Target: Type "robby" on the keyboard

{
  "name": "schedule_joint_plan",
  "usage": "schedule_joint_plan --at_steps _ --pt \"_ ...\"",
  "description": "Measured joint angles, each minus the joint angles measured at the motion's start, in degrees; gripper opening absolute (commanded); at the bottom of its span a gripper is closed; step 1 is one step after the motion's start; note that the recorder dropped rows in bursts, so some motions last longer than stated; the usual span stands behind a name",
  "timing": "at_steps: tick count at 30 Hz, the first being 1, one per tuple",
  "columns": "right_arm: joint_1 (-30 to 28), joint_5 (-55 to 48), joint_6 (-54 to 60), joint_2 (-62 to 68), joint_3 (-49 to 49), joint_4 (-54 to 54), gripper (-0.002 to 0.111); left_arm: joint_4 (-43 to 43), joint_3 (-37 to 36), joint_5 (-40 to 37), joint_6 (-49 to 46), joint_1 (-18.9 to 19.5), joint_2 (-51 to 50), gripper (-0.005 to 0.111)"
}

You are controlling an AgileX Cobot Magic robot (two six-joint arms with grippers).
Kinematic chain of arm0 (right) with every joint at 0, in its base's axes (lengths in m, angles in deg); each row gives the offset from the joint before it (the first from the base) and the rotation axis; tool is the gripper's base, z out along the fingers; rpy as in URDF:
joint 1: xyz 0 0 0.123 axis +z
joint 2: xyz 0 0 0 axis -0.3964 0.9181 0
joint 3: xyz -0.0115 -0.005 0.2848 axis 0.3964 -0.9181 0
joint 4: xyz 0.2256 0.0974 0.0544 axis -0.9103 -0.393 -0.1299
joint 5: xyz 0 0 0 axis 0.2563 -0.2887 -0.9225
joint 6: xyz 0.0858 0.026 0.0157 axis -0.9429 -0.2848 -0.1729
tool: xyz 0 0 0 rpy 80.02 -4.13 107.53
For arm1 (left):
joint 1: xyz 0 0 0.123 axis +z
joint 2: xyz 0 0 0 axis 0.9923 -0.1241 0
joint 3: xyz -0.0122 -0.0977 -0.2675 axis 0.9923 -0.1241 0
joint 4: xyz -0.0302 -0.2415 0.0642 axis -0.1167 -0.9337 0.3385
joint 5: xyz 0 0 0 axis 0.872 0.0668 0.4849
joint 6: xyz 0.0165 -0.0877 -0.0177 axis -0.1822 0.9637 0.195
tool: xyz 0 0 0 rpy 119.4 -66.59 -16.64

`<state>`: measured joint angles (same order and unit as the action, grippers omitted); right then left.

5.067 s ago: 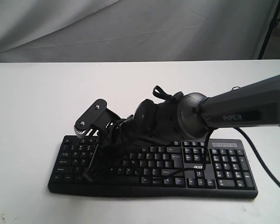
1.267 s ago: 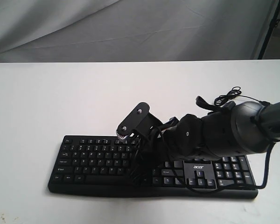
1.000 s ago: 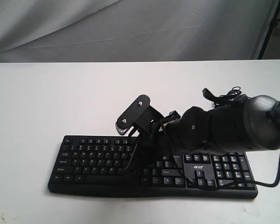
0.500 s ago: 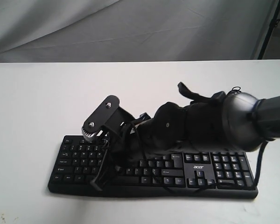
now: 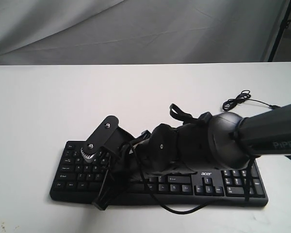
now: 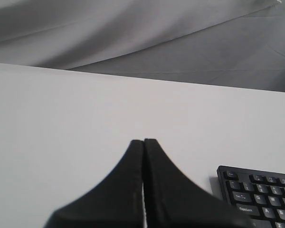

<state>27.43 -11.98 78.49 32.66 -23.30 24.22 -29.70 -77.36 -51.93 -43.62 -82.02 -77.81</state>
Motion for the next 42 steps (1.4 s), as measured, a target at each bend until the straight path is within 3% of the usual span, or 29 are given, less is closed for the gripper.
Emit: schedule_joint_plan --at_steps 42 --pt "-1.8 -2.1 -1.5 -1.6 0.1 4.4 0.000 0.0 0.0 0.0 0.0 0.0 0.0 0.000"
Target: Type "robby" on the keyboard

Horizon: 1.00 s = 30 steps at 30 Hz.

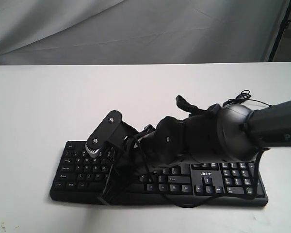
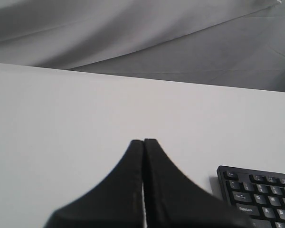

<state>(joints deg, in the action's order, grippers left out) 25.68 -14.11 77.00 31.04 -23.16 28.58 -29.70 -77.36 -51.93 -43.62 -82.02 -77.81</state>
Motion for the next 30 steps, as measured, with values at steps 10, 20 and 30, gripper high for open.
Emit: schedule_joint_plan --at_steps 10,20,30 --pt "0.0 -0.4 -1.5 1.0 0.0 0.9 0.000 0.0 0.0 0.0 0.0 0.0 0.0 0.000" --pt "0.0 0.0 -1.5 3.2 0.0 -0.3 0.000 0.0 0.0 0.0 0.0 0.0 0.0 0.000" --pt "-0.2 0.0 -1.5 -0.9 0.0 1.0 0.000 0.0 0.0 0.0 0.0 0.0 0.0 0.000"
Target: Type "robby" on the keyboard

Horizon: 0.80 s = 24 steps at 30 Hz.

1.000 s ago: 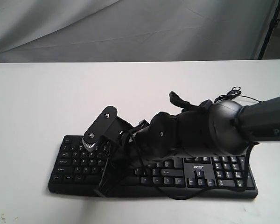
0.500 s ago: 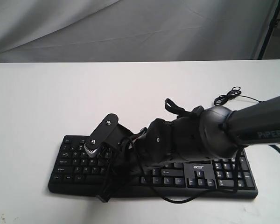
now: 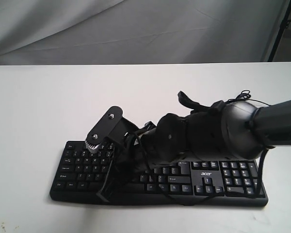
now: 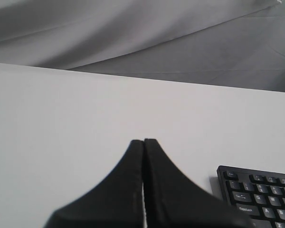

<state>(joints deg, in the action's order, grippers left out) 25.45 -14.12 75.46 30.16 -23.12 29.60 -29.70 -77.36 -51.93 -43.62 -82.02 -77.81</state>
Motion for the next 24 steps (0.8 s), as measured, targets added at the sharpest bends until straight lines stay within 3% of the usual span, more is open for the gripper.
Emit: schedule_joint_plan --at_steps 13,24 --pt "-3.7 3.3 -0.9 0.8 1.2 0.1 0.000 0.0 0.0 0.0 0.0 0.0 0.0 0.000" --pt "-3.7 1.3 -0.9 4.6 4.5 0.1 0.000 0.0 0.0 0.0 0.0 0.0 0.0 0.000"
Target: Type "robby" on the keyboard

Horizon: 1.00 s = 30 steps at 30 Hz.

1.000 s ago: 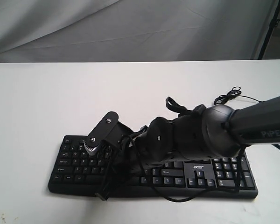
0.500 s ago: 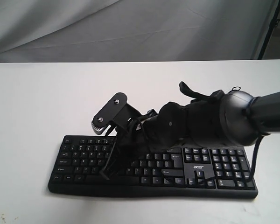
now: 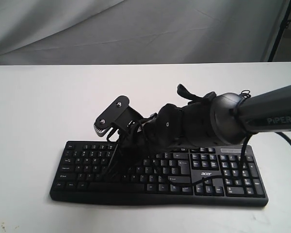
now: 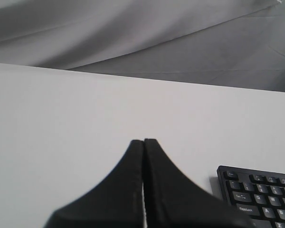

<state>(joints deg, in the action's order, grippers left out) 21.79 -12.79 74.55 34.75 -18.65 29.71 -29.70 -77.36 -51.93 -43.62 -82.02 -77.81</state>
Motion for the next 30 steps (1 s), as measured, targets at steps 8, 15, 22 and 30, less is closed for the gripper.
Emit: schedule_joint_plan --at_steps 8,15,22,30 --pt "0.0 -0.8 0.0 0.0 0.0 0.1 0.000 0.0 0.0 0.0 0.0 0.0 0.0 0.000" --pt "0.0 -0.9 0.0 2.0 0.0 0.1 0.000 0.0 0.0 0.0 0.0 0.0 0.0 0.000" --pt "0.0 -1.2 -0.1 2.2 0.2 0.1 0.000 0.0 0.0 0.0 0.0 0.0 0.0 0.000" --pt "0.0 -2.2 -0.1 -1.2 0.2 1.4 0.000 0.0 0.0 0.0 0.0 0.0 0.0 0.000"
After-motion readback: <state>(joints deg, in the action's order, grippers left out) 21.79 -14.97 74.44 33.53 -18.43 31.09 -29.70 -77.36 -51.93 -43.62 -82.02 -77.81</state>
